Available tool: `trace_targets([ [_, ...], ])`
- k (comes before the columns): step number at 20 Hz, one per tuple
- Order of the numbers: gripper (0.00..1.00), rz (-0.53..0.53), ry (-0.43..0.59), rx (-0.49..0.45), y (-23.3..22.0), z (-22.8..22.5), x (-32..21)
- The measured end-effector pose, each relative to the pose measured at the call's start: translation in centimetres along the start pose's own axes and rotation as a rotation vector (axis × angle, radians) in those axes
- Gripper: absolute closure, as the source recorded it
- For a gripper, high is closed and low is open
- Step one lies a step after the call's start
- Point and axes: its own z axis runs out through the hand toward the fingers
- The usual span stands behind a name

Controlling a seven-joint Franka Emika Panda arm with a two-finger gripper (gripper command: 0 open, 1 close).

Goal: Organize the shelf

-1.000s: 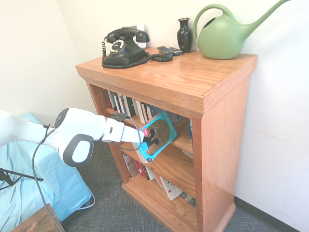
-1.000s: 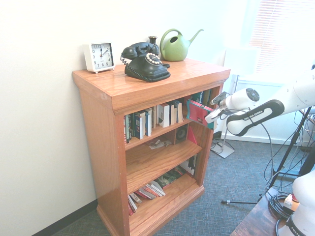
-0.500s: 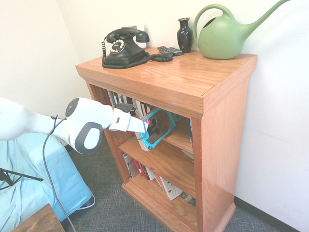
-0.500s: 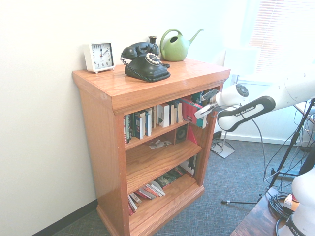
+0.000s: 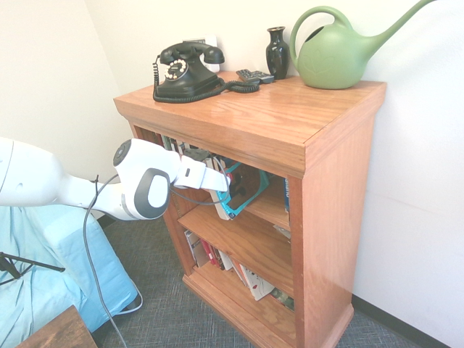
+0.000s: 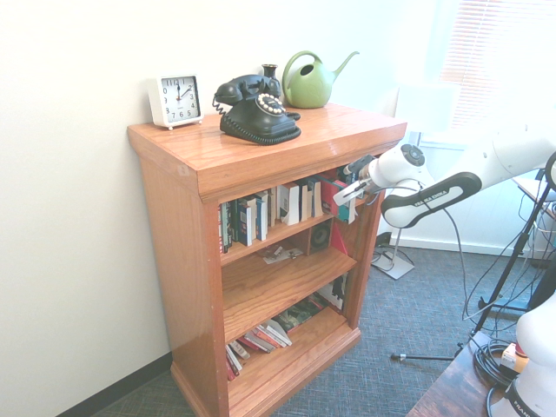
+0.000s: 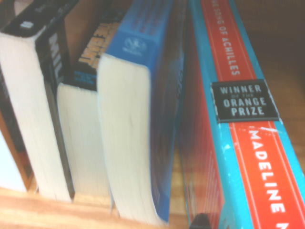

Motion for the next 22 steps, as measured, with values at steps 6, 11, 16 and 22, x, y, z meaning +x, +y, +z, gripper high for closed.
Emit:
trace_targets([
  [6,1.00,0.012,0.021,-0.002,-1.7,2.1,0.3],
  [11,0.00,0.017,0.028,-0.005,-1.7,2.1,0.2],
  [16,0.00,0.016,0.030,-0.005,-1.8,2.1,0.2],
  [22,0.00,0.013,0.032,-0.005,-1.8,2.0,0.1],
])
